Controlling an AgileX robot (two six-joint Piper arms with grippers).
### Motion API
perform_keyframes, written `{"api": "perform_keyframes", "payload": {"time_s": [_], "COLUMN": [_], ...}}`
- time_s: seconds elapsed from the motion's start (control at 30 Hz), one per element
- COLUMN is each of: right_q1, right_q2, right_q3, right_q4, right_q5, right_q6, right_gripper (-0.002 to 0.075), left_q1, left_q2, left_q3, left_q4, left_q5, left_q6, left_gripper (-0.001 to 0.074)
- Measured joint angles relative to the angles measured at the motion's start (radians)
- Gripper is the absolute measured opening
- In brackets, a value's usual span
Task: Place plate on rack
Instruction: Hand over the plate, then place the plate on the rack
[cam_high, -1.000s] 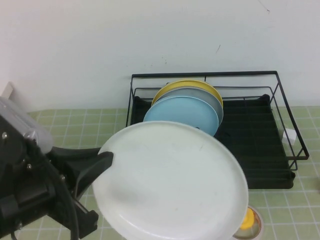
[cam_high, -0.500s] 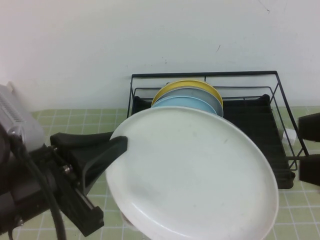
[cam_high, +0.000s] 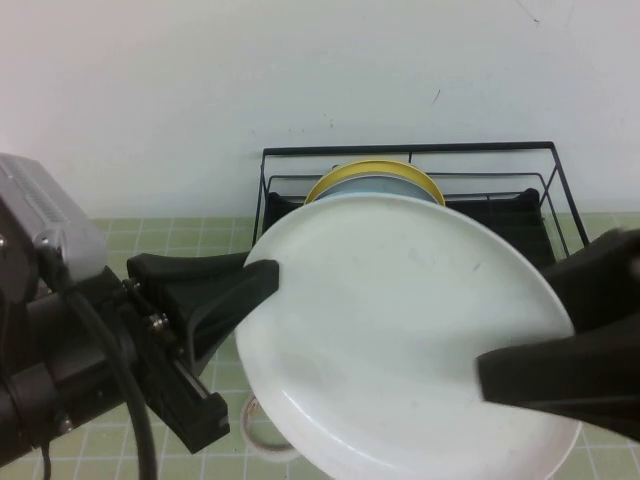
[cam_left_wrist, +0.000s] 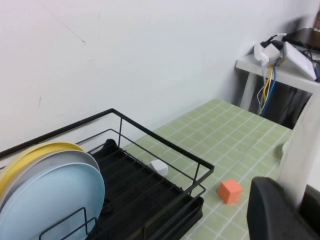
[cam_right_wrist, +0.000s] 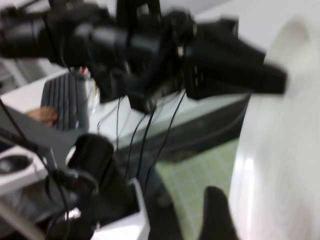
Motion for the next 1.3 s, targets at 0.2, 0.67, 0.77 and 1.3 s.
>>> {"api": "perform_keyframes", "payload": {"time_s": [0.2,0.67,0.77,1.3], "right_q1": [0.053,0.068,0.060,-0.037], "right_q2": [0.108,0.140,0.145,0.567], "right_q3": [0.000,0.000,0.000,-0.457], "right_q4": [-0.044,-0.126,-0.204,-0.304], "right_q5": [-0.057,-0.263,-0.340,-0.268], "right_q6": [0.002,-0.156,-0.212,-0.576], "right_gripper": [0.0203,0.0148,0.0148,0.0147], "left_q1": [0.000,0.000,0.000,0.000], "left_q2": [0.002,-0.029,-0.072,-0.484], "left_q3": [0.001,0.002,0.015,0.297], "left_q4": [-0.011,-0.018,-0.020,-0.046], "left_q5": [-0.008,-0.017,-0.079,-0.356], "left_q6": [0.018,-0.004,-0.006,-0.230], "left_gripper": [0.0011,0.0412,0.0429,0.0008]}}
